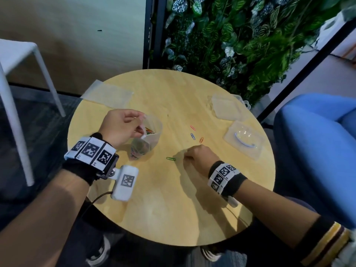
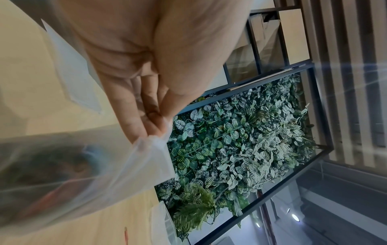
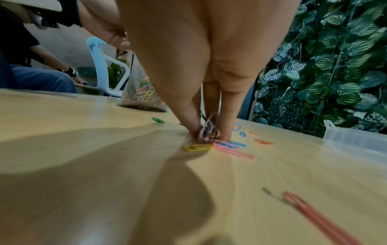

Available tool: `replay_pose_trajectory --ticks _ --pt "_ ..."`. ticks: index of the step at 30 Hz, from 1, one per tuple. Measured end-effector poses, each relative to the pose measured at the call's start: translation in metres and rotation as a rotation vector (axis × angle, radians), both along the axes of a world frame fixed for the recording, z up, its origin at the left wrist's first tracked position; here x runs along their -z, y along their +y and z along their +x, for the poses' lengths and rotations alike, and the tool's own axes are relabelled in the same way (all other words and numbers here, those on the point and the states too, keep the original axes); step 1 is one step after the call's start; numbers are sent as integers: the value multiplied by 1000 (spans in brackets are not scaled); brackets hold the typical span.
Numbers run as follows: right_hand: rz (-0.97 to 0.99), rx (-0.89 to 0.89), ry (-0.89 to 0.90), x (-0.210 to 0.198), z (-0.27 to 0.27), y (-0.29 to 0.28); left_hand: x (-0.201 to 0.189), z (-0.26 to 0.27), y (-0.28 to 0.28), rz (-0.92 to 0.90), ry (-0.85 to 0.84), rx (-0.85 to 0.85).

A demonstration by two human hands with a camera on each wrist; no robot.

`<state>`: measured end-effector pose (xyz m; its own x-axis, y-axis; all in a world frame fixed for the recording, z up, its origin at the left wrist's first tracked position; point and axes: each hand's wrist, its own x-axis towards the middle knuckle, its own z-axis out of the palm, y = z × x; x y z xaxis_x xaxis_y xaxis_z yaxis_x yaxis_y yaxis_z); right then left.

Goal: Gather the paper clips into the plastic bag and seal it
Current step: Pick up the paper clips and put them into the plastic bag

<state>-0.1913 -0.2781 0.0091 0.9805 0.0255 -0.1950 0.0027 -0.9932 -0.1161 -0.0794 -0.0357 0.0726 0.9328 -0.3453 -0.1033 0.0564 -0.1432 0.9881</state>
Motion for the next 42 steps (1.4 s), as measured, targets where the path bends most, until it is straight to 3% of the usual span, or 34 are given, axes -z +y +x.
replay_pose_trajectory --ticks 3,8,12,15,19,22,26,29,31,36,42 --pt "-29 99 72 -10 5 1 1 -2 0 16 0 3" --pt "117 310 -48 -32 25 -18 3 -6 -7 28 -4 41" --pt "425 495 -158 -49 32 -30 5 -7 -13 24 7 56" --pt "765 642 -222 -64 38 -30 5 -8 -16 31 13 64" --pt "1180 700 -244 -80 44 -14 4 -8 -21 44 17 73" --pt "1362 691 -199 -88 47 5 3 -8 -24 34 36 71" --pt "1462 651 -172 -93 52 31 2 -8 -28 20 78 51" --pt "1373 603 -232 -88 57 45 1 -8 -31 -17 118 58" --pt "1207 545 -287 -79 59 50 -1 -9 -33 -45 141 59" --pt "456 234 -351 -62 63 66 -4 -9 -33 -65 178 63" --pt "263 210 -142 -75 73 66 -5 -10 -35 -32 164 78"
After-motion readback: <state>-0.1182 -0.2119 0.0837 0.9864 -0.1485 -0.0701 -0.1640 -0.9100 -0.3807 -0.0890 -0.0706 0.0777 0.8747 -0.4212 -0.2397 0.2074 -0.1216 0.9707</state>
